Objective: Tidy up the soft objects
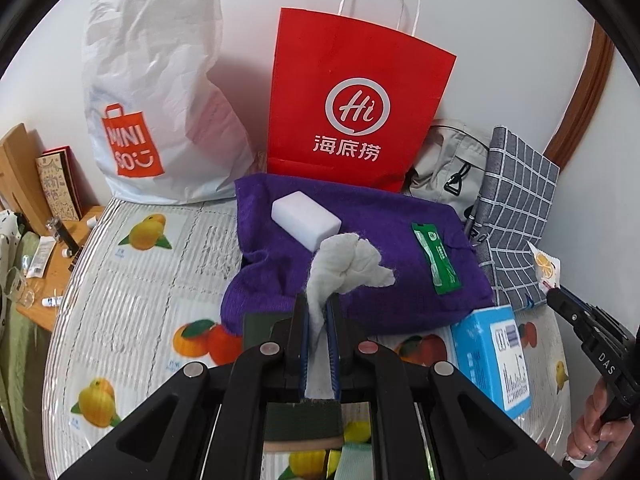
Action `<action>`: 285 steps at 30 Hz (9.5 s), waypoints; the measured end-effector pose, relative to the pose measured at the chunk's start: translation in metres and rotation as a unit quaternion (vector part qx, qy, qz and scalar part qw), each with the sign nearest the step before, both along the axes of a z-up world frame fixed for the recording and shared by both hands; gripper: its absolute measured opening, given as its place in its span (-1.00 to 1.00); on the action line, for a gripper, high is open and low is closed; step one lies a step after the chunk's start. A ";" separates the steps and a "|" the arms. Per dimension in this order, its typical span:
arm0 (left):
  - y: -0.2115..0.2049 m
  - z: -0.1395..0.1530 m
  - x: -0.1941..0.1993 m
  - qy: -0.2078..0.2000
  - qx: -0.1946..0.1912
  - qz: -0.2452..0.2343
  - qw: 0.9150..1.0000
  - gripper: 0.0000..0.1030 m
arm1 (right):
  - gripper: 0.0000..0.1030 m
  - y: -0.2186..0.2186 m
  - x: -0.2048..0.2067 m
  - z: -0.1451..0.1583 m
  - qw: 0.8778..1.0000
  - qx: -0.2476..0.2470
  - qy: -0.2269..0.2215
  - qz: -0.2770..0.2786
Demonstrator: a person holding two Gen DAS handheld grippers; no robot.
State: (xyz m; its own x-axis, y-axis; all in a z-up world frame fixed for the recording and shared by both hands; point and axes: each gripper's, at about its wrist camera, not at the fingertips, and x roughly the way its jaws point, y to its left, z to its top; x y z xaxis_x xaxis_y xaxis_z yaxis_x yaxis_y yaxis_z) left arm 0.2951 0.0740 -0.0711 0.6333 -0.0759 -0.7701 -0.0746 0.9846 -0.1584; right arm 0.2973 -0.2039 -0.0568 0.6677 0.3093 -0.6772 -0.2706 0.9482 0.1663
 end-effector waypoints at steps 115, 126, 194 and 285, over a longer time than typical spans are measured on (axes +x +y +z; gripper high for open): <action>-0.019 -0.096 -0.172 0.071 -0.023 -0.041 0.996 0.04 | 0.16 0.019 -0.147 -0.138 0.994 0.004 0.111 -0.012; -0.041 -0.126 -0.162 0.102 -0.037 -0.063 0.992 -0.74 | 0.17 -0.025 -0.166 -0.146 0.994 -0.003 0.108 -0.036; -0.011 0.036 -0.183 -0.078 -0.045 -0.022 0.996 -0.79 | 0.17 -0.041 -0.166 0.012 0.999 -0.004 -0.022 -0.050; -0.008 -0.035 0.111 0.033 -0.047 -0.045 0.997 -0.77 | 0.18 0.054 0.128 -0.064 0.996 0.003 0.074 0.049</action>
State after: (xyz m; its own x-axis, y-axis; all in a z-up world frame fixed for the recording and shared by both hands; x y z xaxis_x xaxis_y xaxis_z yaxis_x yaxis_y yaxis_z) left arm 0.4062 0.0660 -0.1064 0.5685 -0.2033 -0.7972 0.0002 0.9690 -0.2470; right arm 0.4254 -0.1496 -0.1210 0.5264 0.3726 -0.7642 -0.3333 0.9174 0.2176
